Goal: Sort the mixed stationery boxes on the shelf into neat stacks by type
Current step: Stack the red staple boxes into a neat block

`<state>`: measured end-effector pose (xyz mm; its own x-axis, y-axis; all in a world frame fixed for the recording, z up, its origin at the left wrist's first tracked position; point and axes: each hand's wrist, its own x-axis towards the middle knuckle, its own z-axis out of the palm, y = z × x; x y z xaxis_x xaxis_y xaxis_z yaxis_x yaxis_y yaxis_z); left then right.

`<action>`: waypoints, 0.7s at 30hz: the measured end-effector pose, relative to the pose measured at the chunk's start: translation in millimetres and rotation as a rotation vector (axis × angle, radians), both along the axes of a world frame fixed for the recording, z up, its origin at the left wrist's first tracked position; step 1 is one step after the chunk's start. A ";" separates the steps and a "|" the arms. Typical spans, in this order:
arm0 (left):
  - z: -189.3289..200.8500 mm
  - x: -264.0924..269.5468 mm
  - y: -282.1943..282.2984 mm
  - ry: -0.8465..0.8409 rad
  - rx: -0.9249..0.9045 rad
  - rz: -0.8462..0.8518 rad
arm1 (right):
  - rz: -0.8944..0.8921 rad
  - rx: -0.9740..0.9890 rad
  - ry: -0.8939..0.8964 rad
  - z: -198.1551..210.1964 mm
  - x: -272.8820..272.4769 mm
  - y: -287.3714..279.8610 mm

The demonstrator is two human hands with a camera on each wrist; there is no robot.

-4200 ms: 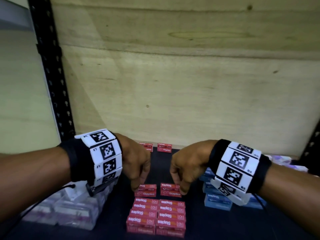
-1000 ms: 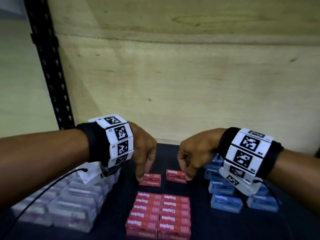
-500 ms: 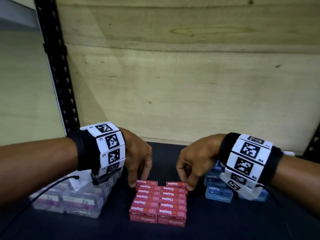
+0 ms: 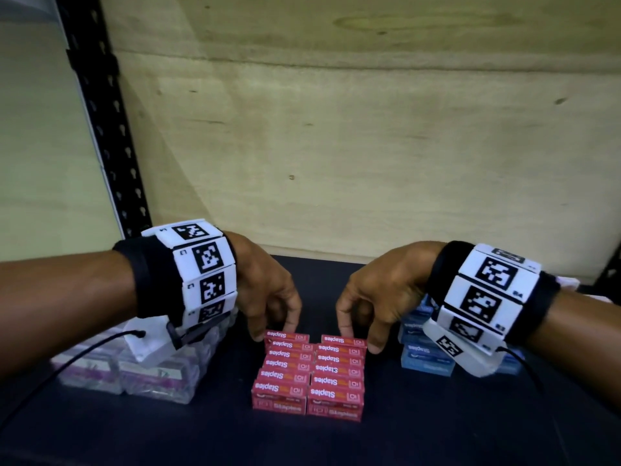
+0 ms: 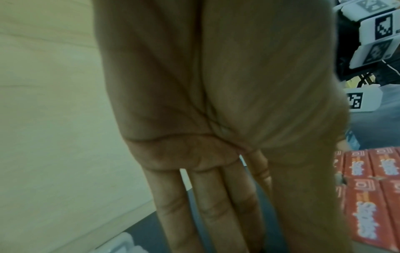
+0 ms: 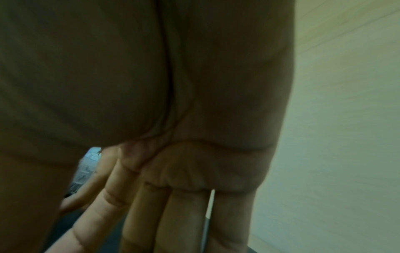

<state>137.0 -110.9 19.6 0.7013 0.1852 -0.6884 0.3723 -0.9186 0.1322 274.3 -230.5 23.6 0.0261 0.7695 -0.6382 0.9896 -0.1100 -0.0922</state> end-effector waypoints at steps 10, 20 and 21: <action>1.0 -1.5 -6.5 -0.002 0.077 -0.034 | 0.003 0.023 -0.027 -2.0 -2.5 4.9; 0.3 0.0 -10.3 0.006 0.112 -0.045 | -0.004 0.040 -0.015 -2.9 -1.9 3.4; 0.1 0.4 -10.1 0.008 0.113 -0.049 | -0.011 0.036 -0.011 -2.7 -1.9 3.3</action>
